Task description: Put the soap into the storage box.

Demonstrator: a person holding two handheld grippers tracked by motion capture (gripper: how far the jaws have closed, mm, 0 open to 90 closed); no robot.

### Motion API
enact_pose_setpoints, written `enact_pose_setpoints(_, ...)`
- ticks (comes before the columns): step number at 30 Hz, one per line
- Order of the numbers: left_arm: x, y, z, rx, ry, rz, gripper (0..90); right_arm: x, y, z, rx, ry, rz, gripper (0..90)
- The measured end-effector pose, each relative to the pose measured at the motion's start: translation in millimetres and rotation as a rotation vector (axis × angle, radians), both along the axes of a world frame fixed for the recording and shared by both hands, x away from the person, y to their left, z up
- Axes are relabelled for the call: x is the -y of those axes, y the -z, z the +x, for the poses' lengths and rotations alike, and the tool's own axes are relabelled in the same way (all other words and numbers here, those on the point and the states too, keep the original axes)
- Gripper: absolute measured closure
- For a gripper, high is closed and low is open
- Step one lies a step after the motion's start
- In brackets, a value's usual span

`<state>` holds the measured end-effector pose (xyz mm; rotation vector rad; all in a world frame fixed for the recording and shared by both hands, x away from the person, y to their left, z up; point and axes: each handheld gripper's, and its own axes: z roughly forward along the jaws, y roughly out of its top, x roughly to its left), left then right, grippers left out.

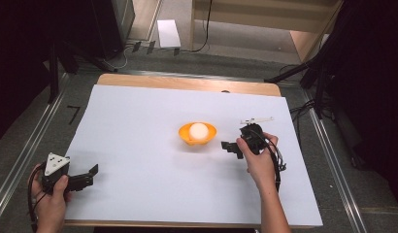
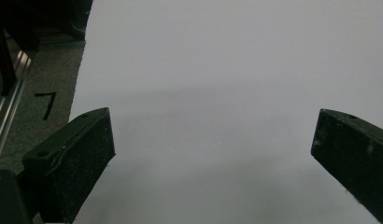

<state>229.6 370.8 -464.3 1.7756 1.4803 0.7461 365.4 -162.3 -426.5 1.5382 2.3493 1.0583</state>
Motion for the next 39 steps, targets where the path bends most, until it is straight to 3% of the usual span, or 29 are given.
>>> enact_pose_setpoints(16,0.1,-0.1,0.0,-0.001,-0.001,0.002,0.0,22.9,7.4,-14.3,0.016,0.025,0.012,13.9)
enact_pose_setpoints(24,0.2,-0.2,-0.1,-0.004,0.0,0.005,0.0,34.9,13.9,-24.1,0.035,0.018,-0.016,14.3)
enact_pose_setpoints(39,0.3,-0.1,0.0,-0.002,-0.001,0.002,0.0,63.5,30.6,-46.2,0.066,0.071,-0.003,13.5)
